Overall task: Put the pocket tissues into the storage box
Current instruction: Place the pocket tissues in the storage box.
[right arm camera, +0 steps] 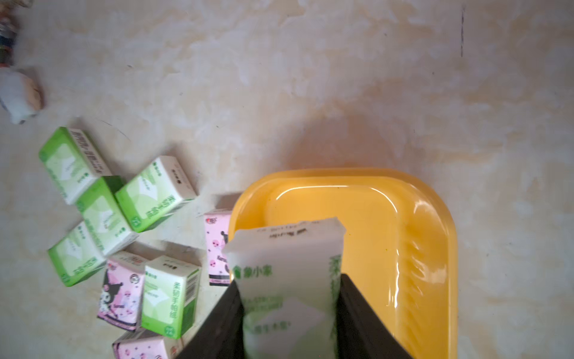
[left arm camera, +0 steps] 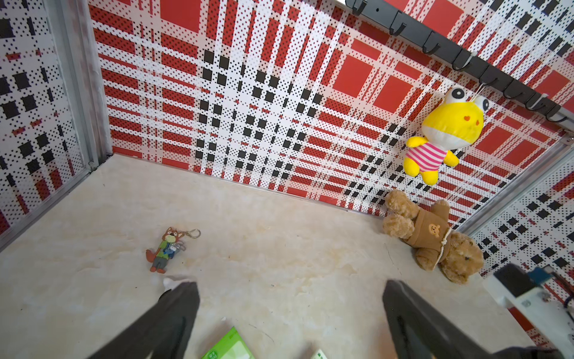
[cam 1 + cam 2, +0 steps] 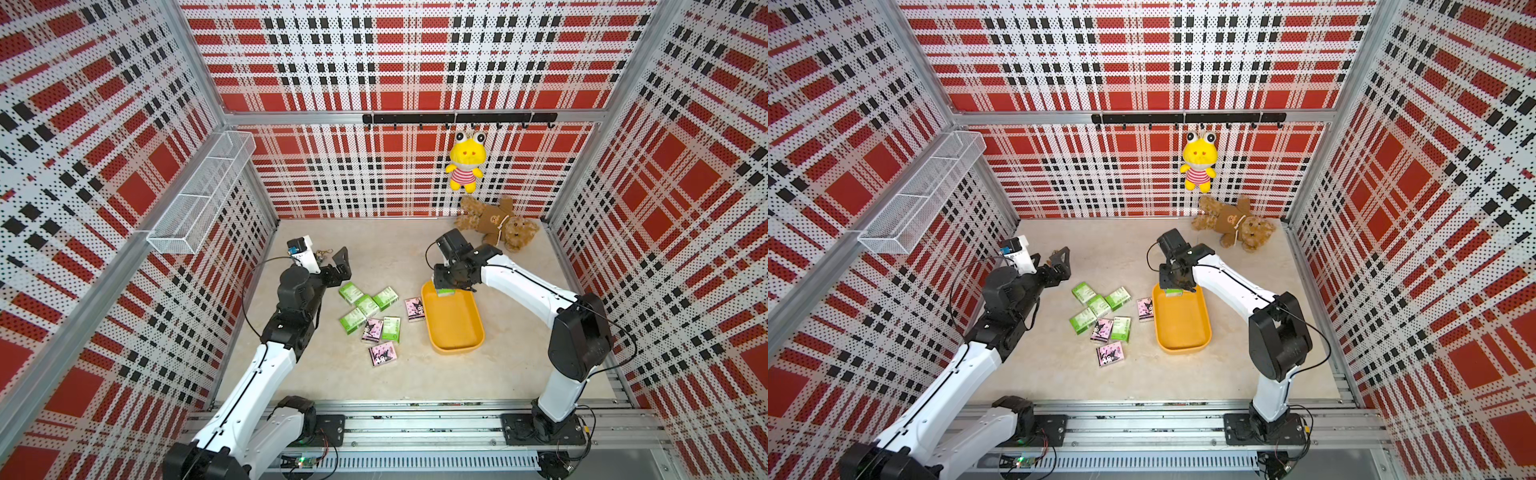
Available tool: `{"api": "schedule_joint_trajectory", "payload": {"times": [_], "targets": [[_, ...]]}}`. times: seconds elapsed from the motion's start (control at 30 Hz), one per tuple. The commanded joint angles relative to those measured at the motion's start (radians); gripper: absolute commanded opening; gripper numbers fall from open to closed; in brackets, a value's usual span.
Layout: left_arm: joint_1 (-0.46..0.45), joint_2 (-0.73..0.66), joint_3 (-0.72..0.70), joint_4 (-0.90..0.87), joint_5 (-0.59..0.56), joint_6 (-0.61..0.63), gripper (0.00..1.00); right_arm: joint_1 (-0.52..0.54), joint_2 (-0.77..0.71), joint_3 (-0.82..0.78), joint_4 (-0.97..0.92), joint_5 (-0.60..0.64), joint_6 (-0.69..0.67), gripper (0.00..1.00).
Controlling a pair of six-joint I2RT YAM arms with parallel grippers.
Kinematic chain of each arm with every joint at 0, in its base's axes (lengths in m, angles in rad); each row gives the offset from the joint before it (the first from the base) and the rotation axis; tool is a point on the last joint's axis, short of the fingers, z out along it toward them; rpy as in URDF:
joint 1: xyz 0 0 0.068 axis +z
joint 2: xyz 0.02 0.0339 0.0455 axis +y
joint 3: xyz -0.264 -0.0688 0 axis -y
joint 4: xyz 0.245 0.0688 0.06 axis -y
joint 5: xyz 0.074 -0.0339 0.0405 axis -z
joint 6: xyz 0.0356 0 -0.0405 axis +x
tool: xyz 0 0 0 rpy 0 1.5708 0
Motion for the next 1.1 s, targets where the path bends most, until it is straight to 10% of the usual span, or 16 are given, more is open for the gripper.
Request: {"api": "schedule_joint_trajectory", "payload": {"times": [0.0,1.07], "targets": [[-0.012,0.016,-0.011,0.022,0.004,-0.012,1.0,0.037,-0.042,-0.045,0.052,0.069,0.03,0.49],[-0.027,0.004,-0.012,0.007,-0.022,0.002,0.99,0.062,0.149,-0.092,0.186,0.086,0.028,0.51]]}}
